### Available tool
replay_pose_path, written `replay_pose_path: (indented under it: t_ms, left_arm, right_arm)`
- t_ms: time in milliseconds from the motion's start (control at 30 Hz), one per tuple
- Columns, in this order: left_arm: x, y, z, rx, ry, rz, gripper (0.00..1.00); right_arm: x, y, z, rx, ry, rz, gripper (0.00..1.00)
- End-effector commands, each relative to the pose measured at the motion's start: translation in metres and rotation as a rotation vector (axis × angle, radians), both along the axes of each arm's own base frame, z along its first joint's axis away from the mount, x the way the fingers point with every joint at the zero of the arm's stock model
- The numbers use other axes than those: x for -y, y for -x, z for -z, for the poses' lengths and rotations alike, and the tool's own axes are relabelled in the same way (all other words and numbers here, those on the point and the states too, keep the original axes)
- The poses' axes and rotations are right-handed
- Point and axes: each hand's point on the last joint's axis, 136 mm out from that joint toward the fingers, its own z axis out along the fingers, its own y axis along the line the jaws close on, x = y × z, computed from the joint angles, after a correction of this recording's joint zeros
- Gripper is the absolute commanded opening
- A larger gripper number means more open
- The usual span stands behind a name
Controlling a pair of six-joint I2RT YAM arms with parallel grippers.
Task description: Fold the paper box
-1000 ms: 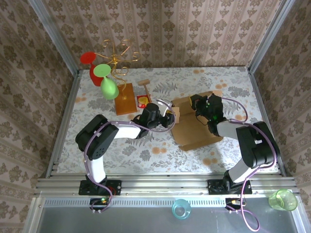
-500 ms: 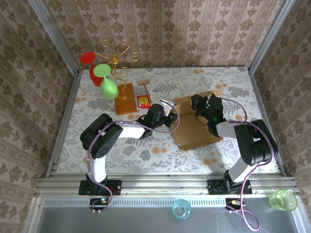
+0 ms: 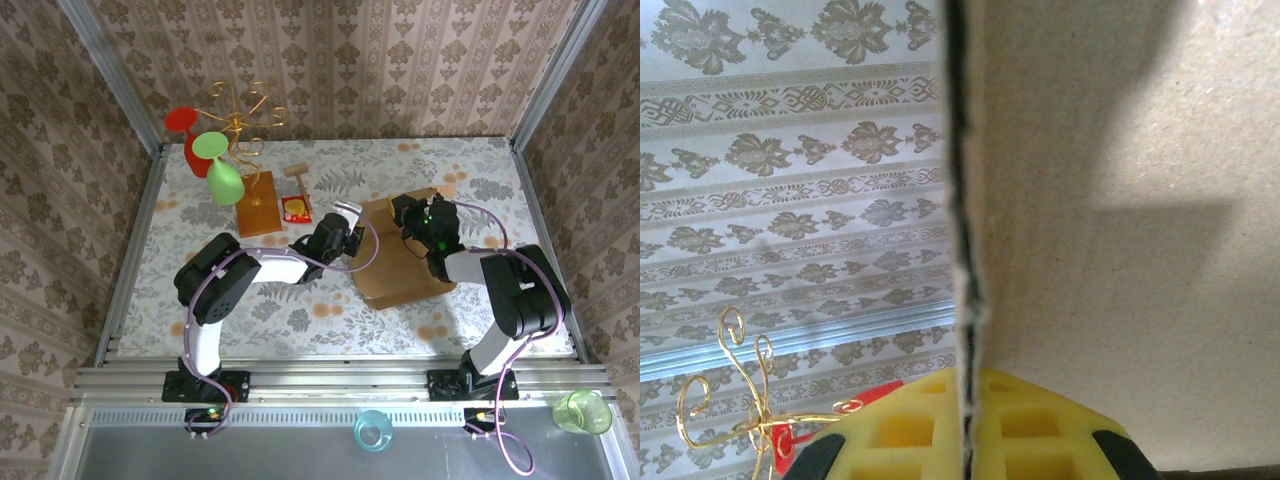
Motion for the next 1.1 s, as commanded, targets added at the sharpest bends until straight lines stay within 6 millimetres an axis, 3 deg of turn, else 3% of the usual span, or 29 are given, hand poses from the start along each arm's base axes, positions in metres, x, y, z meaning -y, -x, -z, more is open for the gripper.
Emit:
replay_pose_path:
  t_ms: [0, 233, 500, 933, 1067]
  left_arm:
    - [-0.001, -0.010, 0.004, -0.008, -0.039, -0.065, 0.21]
    - [-0.003, -0.019, 0.010, -0.036, -0.123, -0.163, 0.22]
    - [-0.020, -0.028, 0.014, -0.052, -0.203, -0.305, 0.00]
    - [-0.039, -0.030, 0.019, -0.011, -0.388, -0.457, 0.00]
    - [-0.049, -0.029, 0.024, 0.001, -0.419, -0.471, 0.00]
  right_arm:
    - [-0.004, 0.007, 0.017, -0.049, -0.003, -0.024, 0.00]
    - [-0.004, 0.007, 0.020, -0.052, -0.019, -0.020, 0.00]
    - [-0.003, 0.006, 0.017, -0.052, -0.026, -0.015, 0.00]
    - [-0.002, 0.009, 0.019, -0.073, -0.047, -0.004, 0.00]
    - [0.002, 0.013, 0.018, -0.081, -0.029, 0.004, 0.11]
